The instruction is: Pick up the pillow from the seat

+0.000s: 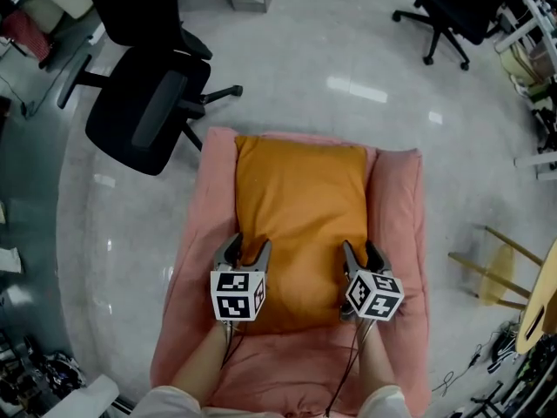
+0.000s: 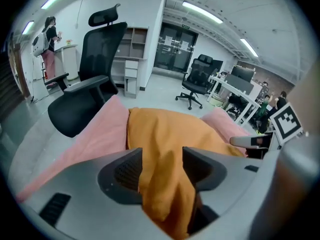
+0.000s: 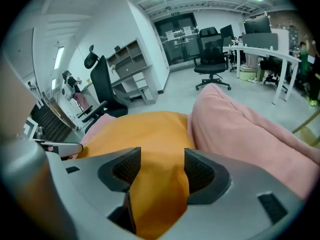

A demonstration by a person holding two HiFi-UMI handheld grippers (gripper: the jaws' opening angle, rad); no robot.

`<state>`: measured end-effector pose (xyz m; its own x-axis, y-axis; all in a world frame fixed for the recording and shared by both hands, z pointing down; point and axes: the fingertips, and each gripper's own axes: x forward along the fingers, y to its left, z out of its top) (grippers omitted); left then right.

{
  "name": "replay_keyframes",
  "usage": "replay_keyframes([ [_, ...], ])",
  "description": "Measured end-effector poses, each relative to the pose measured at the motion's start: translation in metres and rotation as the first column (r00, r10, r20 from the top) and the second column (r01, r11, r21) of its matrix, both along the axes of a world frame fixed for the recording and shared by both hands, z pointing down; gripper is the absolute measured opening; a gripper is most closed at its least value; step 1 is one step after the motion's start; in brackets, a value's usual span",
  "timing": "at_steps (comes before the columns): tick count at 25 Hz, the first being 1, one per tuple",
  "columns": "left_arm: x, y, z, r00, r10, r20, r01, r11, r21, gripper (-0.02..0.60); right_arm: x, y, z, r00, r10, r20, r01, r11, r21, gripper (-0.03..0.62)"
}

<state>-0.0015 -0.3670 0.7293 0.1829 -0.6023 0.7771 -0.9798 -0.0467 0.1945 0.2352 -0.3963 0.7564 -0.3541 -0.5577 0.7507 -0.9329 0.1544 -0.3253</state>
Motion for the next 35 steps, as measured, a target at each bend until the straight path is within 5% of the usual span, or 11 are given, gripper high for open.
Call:
replay_keyframes([
  [8,-0.006,0.010,0.037,0.998,-0.056,-0.038,0.052,0.994,-0.092,0.261,-0.001,0.000,0.044,0.999,-0.041,0.027,0.044,0.989,-0.138,0.276],
  [21,-0.003,0.009,0.086,0.999,-0.002,-0.049,-0.008,0.980,-0.197,0.244,-0.015,0.003,0.084,0.997,-0.057,0.050,0.067,0.974,-0.217,0.272],
  [35,0.015,0.006,0.064,0.994,0.046,-0.104,-0.064,0.982,-0.178,0.043,-0.015,0.008,0.058,0.993,-0.120,0.002,0.120,0.985,-0.125,0.051],
])
